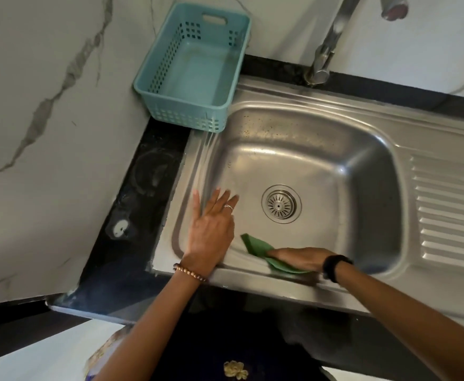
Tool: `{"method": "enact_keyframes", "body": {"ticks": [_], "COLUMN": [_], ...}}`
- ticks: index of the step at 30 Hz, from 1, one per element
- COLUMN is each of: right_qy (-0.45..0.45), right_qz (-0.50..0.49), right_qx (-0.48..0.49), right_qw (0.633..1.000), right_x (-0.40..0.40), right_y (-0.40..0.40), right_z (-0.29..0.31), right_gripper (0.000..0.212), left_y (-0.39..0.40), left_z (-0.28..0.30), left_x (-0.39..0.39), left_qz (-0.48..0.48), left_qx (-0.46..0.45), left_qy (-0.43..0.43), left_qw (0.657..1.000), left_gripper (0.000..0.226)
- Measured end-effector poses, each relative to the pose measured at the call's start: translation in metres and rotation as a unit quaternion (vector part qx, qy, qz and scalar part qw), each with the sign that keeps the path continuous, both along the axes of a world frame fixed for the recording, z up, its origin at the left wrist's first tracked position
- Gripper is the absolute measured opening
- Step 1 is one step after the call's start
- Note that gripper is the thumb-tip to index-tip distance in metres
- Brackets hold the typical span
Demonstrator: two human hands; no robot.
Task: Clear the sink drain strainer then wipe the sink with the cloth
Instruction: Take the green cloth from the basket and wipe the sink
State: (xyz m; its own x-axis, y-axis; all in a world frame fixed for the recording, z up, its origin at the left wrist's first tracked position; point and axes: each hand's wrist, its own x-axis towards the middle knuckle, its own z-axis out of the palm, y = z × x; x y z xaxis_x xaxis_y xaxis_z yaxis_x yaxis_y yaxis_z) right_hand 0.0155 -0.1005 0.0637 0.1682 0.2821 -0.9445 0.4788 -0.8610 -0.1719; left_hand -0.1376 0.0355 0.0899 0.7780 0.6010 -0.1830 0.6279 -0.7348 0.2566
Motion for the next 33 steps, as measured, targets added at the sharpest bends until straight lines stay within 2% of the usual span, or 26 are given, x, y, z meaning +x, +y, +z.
{"method": "enact_keyframes", "body": {"ticks": [2, 5, 10, 14, 18, 20, 23, 26, 29, 33], "right_qy": [-0.037, -0.076, -0.111, -0.075, 0.044, 0.061, 0.070, -0.001, -0.090, -0.136], "right_qz": [-0.019, -0.009, 0.045, 0.027, -0.023, -0.020, 0.021, 0.079, 0.186, 0.265], "right_qx": [-0.028, -0.044, -0.053, -0.001, 0.083, 0.091, 0.114, 0.094, 0.033, 0.014], "right_qw": [0.999, 0.996, 0.991, 0.997, 0.995, 0.994, 0.991, 0.992, 0.978, 0.955], "right_x": [0.024, 0.042, 0.025, -0.001, -0.029, -0.028, -0.012, 0.027, 0.079, 0.097], "right_y": [-0.030, -0.055, -0.042, -0.004, 0.026, 0.023, 0.000, -0.044, -0.086, -0.092], "right_z": [0.008, 0.022, 0.024, 0.017, 0.001, -0.001, 0.002, 0.010, 0.023, 0.030], "right_gripper": [0.065, 0.052, 0.067, 0.084, 0.067, 0.061, 0.053, 0.053, 0.056, 0.060], "left_y": [-0.014, -0.034, -0.057, -0.065, -0.064, -0.065, -0.076, -0.099, -0.130, -0.158], "left_z": [0.000, -0.002, -0.003, -0.003, 0.000, 0.002, 0.006, 0.009, 0.010, 0.005], "left_x": [0.005, 0.005, -0.009, -0.017, -0.022, -0.019, -0.009, 0.011, 0.036, 0.049], "left_qz": [0.016, -0.003, -0.014, 0.002, 0.033, 0.064, 0.089, 0.099, 0.091, 0.091], "left_qx": [-0.068, -0.083, -0.092, -0.054, -0.100, -0.133, -0.135, -0.144, -0.163, -0.130], "left_qy": [0.004, 0.030, 0.033, 0.003, -0.052, -0.077, -0.051, -0.041, -0.049, -0.051], "left_qw": [0.998, 0.996, 0.995, 0.999, 0.993, 0.986, 0.985, 0.984, 0.981, 0.986], "left_gripper": [0.050, 0.050, 0.050, 0.050, 0.053, 0.054, 0.051, 0.043, 0.034, 0.029]}}
